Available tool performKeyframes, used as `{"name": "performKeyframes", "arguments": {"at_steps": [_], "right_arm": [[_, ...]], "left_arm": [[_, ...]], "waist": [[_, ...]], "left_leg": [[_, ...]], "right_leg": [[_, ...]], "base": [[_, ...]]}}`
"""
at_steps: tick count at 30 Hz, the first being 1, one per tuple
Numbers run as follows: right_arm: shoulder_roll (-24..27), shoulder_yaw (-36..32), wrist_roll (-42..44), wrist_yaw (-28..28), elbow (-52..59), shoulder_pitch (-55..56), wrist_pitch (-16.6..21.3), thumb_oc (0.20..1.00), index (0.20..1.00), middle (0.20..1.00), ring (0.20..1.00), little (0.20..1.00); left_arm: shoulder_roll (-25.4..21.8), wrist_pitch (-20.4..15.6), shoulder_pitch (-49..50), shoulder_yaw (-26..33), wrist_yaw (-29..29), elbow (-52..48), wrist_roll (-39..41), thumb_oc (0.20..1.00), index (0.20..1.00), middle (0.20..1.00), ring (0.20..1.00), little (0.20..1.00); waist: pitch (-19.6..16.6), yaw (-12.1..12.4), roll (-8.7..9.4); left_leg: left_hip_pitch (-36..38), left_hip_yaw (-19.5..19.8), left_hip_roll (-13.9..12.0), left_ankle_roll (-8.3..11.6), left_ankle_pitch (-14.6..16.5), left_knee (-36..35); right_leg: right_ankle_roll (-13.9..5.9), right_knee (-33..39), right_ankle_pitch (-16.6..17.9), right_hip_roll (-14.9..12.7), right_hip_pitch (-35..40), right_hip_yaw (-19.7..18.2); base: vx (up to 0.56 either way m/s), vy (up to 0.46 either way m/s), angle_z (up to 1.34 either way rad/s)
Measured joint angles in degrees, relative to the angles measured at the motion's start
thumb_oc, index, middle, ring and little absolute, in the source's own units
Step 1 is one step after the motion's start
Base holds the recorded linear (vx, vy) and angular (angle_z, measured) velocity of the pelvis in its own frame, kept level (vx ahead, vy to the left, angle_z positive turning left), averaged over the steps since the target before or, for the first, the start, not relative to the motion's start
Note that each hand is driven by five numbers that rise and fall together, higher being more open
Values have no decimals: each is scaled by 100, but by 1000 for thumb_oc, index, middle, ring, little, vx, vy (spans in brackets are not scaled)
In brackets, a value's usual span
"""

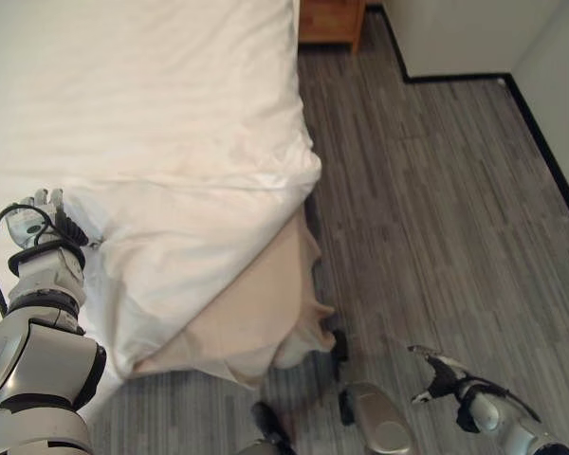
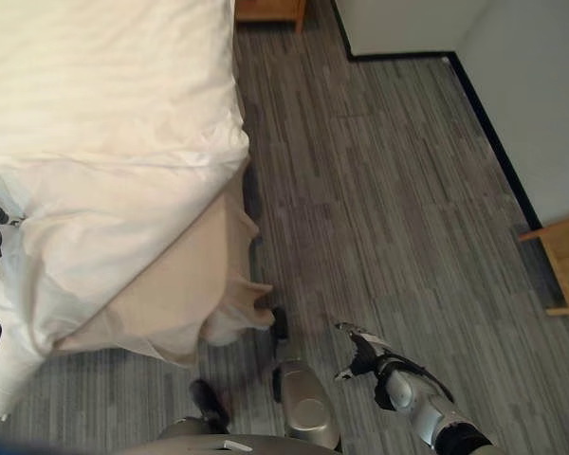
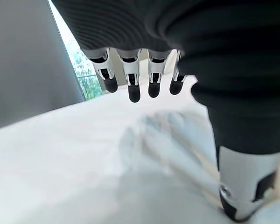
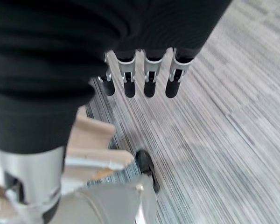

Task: Making the bed.

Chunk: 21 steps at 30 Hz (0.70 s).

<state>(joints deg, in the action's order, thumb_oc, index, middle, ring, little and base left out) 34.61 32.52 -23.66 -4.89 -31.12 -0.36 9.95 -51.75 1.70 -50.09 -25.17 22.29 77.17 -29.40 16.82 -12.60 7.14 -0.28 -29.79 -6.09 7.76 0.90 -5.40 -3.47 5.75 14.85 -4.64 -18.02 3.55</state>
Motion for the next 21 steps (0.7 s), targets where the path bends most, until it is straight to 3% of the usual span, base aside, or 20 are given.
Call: {"name": "performKeyframes", "arguments": {"at_steps": [1, 2, 6, 12, 14, 19, 21], "right_arm": [[0, 2, 0, -12, -2, 8, 1, 1000, 1000, 1000, 1000, 1000], [0, 10, 0, -33, -19, 20, 2, 1000, 1000, 1000, 1000, 1000], [-47, 62, -3, -131, -142, -22, 0, 1000, 1000, 1000, 1000, 1000], [-150, -74, -6, -241, -434, 8, -76, 1000, 1000, 1000, 1000, 1000], [-277, -327, -12, -332, -637, 99, -99, 1000, 1000, 1000, 1000, 1000], [-920, -727, -9, -500, -956, 112, -255, 1000, 1000, 1000, 1000, 1000], [-1082, -724, -8, -583, -1014, 73, -265, 1000, 1000, 1000, 1000, 1000]], "left_arm": [[9, 3, -37, -1, 18, -4, 20, 727, 727, 727, 727, 727], [-1, -9, -156, -18, 46, 3, 122, 200, 200, 200, 200, 200], [110, -31, -210, -93, -16, 13, 231, 200, 200, 200, 200, 200], [833, -98, 81, 408, 100, -723, 1016, 200, 200, 200, 200, 200], [1242, -194, 742, 902, 148, -1857, 1359, 200, 200, 200, 200, 200], [2882, -805, 2842, 708, 152, -4667, 1584, 200, 200, 200, 200, 200], [3112, -981, 3142, 566, -5, -5005, 1826, 200, 200, 200, 200, 200]], "waist": [[48, -18, 33], [86, -9, 56], [144, 9, 48], [136, 157, 21], [123, 191, -47], [-6, 398, -252], [-10, 413, -256]], "left_leg": [[-29, -3, -7, 2, -1, 1], [-93, -11, -12, 9, -8, 1], [-52, -99, -67, 27, 1, 0], [250, -83, -63, 34, -3, -31], [338, 35, -29, 37, 1, -32], [463, 274, 139, -67, 58, -32], [481, 396, 200, -113, 39, -1]], "right_leg": [[1, 0, 3, 9, -30, -15], [3, 0, 10, 18, -99, -21], [-31, 2, -18, 91, -94, -88], [-105, 5, -81, 76, 227, -75], [-137, 2, -169, 8, 371, -1], [-162, 0, -140, -225, 650, 191], [-189, -6, -95, -293, 701, 234]], "base": [[-57, -28, -4], [-56, -28, -4], [-7, 13, -9], [18, 73, 3], [1, 85, 21], [-97, 78, 28], [-201, 82, 30]]}}
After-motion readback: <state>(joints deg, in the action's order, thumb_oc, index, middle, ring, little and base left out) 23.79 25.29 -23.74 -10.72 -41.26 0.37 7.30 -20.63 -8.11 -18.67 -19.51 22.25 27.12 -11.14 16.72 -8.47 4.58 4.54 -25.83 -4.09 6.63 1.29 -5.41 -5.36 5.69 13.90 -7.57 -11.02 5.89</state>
